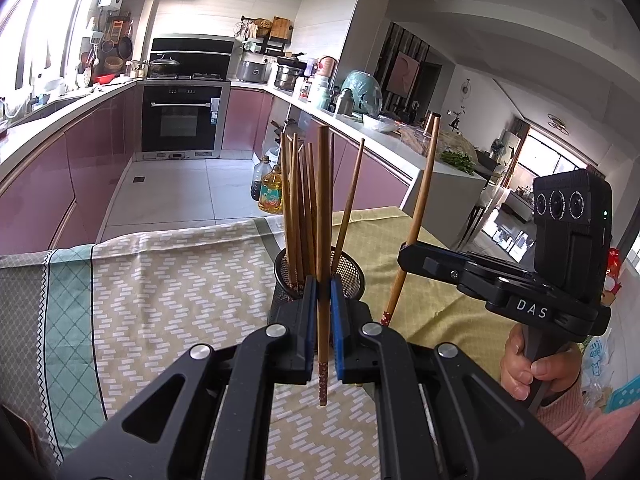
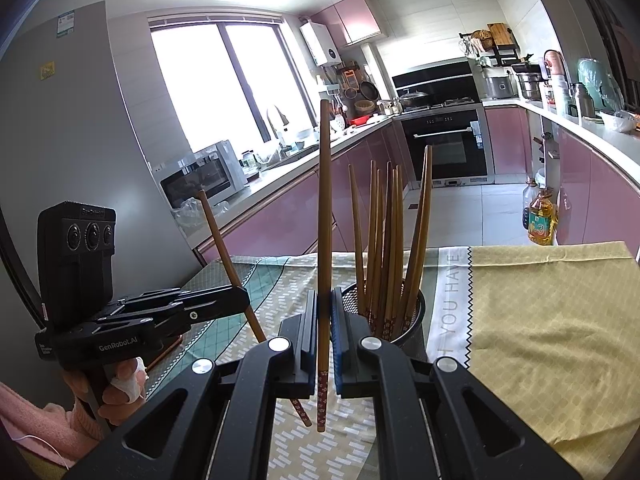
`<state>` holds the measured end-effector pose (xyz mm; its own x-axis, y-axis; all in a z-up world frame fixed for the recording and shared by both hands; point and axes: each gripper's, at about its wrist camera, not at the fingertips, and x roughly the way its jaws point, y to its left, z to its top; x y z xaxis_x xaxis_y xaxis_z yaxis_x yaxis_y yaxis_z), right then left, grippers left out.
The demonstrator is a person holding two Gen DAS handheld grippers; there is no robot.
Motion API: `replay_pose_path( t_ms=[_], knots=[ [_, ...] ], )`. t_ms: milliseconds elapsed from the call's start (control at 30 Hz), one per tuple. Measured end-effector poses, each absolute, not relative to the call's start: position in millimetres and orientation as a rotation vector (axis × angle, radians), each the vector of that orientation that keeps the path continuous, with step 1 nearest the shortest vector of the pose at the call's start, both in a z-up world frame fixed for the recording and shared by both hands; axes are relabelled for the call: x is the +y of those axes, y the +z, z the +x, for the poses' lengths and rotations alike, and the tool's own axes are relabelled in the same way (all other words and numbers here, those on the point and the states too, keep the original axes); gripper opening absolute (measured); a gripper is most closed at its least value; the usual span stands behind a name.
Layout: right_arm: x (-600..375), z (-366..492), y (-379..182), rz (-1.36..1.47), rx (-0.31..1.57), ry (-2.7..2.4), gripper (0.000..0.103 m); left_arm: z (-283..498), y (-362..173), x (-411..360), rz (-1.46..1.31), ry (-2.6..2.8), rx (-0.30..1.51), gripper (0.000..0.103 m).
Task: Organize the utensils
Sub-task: 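Carry the left gripper's chopstick over the mesh cup while the right gripper follows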
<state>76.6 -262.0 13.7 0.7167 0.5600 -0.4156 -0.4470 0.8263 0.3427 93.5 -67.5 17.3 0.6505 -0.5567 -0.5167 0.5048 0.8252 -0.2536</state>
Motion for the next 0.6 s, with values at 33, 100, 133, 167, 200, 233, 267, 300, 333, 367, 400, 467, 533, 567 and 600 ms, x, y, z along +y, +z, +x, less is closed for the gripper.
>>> replay_pose_path(
  t_ms=[33,100,133,167,200,233,267,300,333,367,400,467,533,567,600],
  knots=[
    [-261.9,76.9,14.1,0.224,0.531,0.563,0.005,93.6,17.6,-68.3,-0.088,-0.604,0.616,0.008],
    [-261.7,77.6,15.1,0.224,0.53,0.565,0.005,93.7,18.1,-69.9,-0.086,-0.603,0.615,0.008],
    [-261.5,77.9,15.7,0.224,0.529,0.565,0.005,93.8,18.3,-70.4,-0.086,-0.603,0.615,0.008],
    [-261.6,77.8,15.5,0.225,0.53,0.566,0.005,93.6,18.5,-70.5,-0.085,-0.603,0.615,0.008],
    [-261.6,78.3,15.8,0.225,0.529,0.567,0.005,93.5,18.8,-70.7,-0.084,-0.603,0.613,0.008],
    [-261.7,79.1,16.4,0.224,0.529,0.567,0.006,93.6,19.2,-71.2,-0.084,-0.603,0.613,0.008],
    [-262.2,79.1,16.5,0.225,0.529,0.567,0.006,93.4,19.6,-71.1,-0.084,-0.603,0.613,0.008],
    [-262.0,79.3,16.6,0.225,0.529,0.568,0.006,93.0,19.7,-71.3,-0.083,-0.602,0.611,0.008],
    [-261.7,79.7,16.9,0.224,0.529,0.568,0.005,93.0,19.6,-71.2,-0.082,-0.602,0.611,0.007],
    [-261.9,79.0,16.5,0.225,0.529,0.567,0.005,93.2,20.4,-71.4,-0.082,-0.603,0.611,0.008],
    [-261.8,79.2,16.7,0.225,0.528,0.566,0.006,92.8,20.7,-71.4,-0.081,-0.602,0.61,0.008],
    [-261.9,79.0,16.5,0.225,0.528,0.567,0.005,92.4,21.5,-71.6,-0.079,-0.601,0.608,0.008],
    [-261.9,79.0,16.4,0.225,0.528,0.567,0.005,92.1,22.7,-72.4,-0.077,-0.6,0.606,0.008],
    [-261.3,79.7,16.7,0.224,0.528,0.568,0.005,92.3,23.5,-72.5,-0.076,-0.6,0.605,0.008],
    [-261.6,79.3,16.4,0.224,0.529,0.568,0.006,92.5,24.2,-73.8,-0.075,-0.599,0.604,0.008]
  ],
)
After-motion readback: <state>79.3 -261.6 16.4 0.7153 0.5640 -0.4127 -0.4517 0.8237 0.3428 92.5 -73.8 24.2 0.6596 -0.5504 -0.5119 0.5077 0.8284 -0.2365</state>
